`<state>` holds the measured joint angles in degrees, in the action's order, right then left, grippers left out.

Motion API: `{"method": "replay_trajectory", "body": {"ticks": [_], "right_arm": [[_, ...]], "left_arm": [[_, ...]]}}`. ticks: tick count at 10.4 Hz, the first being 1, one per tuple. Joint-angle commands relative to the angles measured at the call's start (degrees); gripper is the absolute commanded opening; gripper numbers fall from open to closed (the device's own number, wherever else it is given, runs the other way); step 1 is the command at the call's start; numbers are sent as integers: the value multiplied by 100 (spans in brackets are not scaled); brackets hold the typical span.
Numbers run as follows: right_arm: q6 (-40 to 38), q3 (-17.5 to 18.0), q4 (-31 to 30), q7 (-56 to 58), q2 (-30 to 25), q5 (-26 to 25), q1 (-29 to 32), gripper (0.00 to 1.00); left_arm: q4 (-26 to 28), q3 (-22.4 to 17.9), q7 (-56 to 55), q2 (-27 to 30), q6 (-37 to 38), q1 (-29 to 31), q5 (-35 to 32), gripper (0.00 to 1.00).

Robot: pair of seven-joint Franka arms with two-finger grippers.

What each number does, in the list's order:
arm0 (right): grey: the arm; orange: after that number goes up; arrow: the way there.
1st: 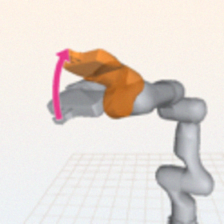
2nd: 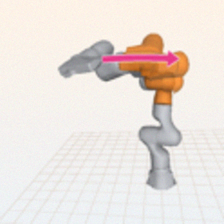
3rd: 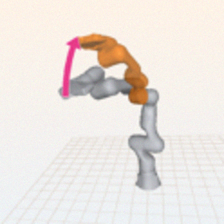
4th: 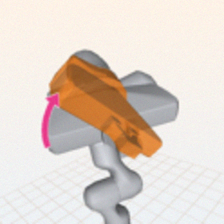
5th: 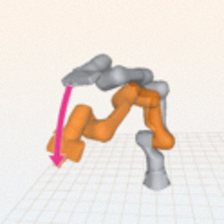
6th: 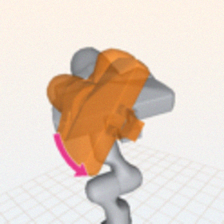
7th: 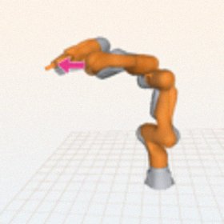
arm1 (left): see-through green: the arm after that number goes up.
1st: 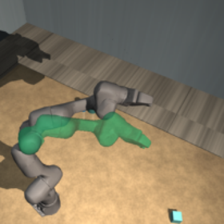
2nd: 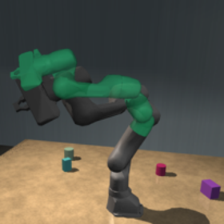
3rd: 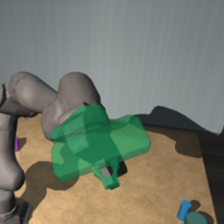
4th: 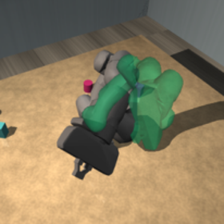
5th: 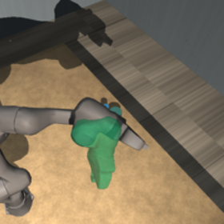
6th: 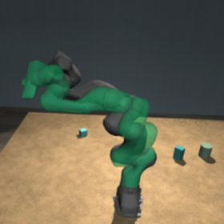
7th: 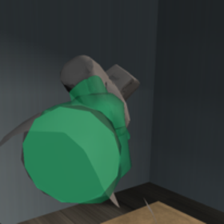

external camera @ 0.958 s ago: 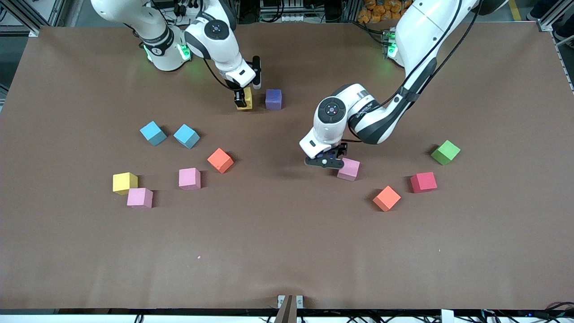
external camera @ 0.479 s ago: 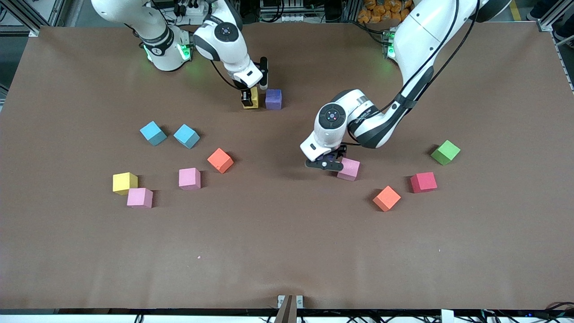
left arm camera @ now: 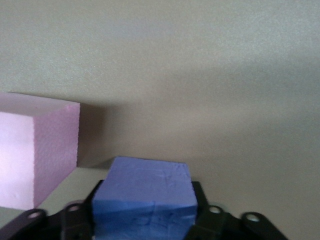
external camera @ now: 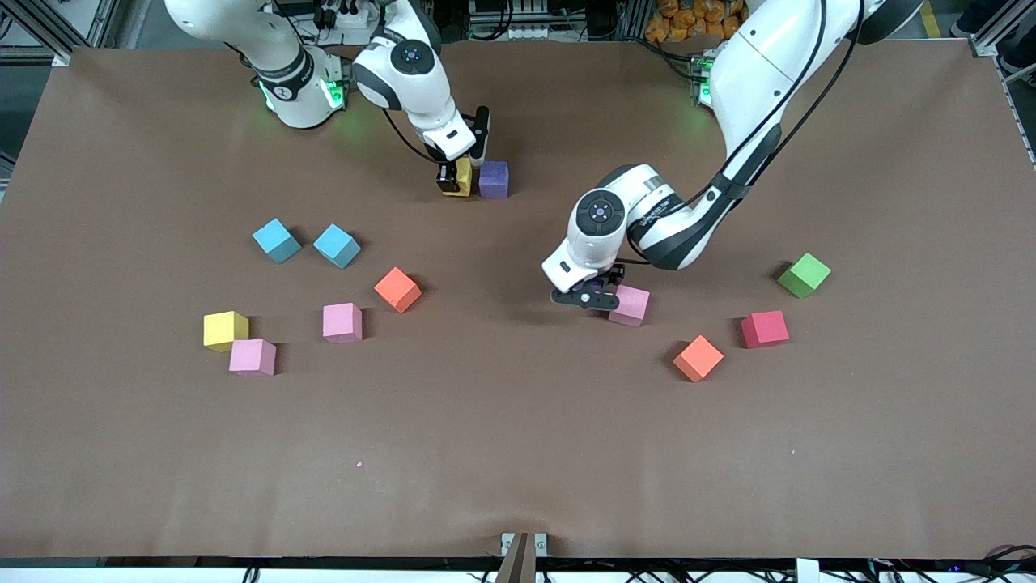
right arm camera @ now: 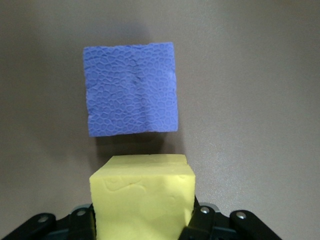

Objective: Form number 2 with 11 blocks

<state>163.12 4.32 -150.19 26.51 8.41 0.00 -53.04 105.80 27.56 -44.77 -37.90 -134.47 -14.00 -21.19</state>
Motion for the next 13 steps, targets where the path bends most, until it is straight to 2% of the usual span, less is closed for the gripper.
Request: {"method": "replay_trajectory", "body": {"ticks": [1,4,8,11,13], "right_arm": [[9,-1,113,-111,91,9,-49,40],[9,34,218,-137,249,9,-75,40],[18,209,403,-207,398,18,-75,40],[9,210,412,-216,486,18,-75,41],[9,210,412,-216,513,18,-58,46]], "left_arm": [[-7,30,-101,46,-36,125,-53,14],[2,30,-880,168,17,134,-52,13],[55,83,-2742,432,78,108,-52,13],[64,231,-4026,625,464,116,-43,13],[72,373,-4957,626,640,134,-26,13]]}}
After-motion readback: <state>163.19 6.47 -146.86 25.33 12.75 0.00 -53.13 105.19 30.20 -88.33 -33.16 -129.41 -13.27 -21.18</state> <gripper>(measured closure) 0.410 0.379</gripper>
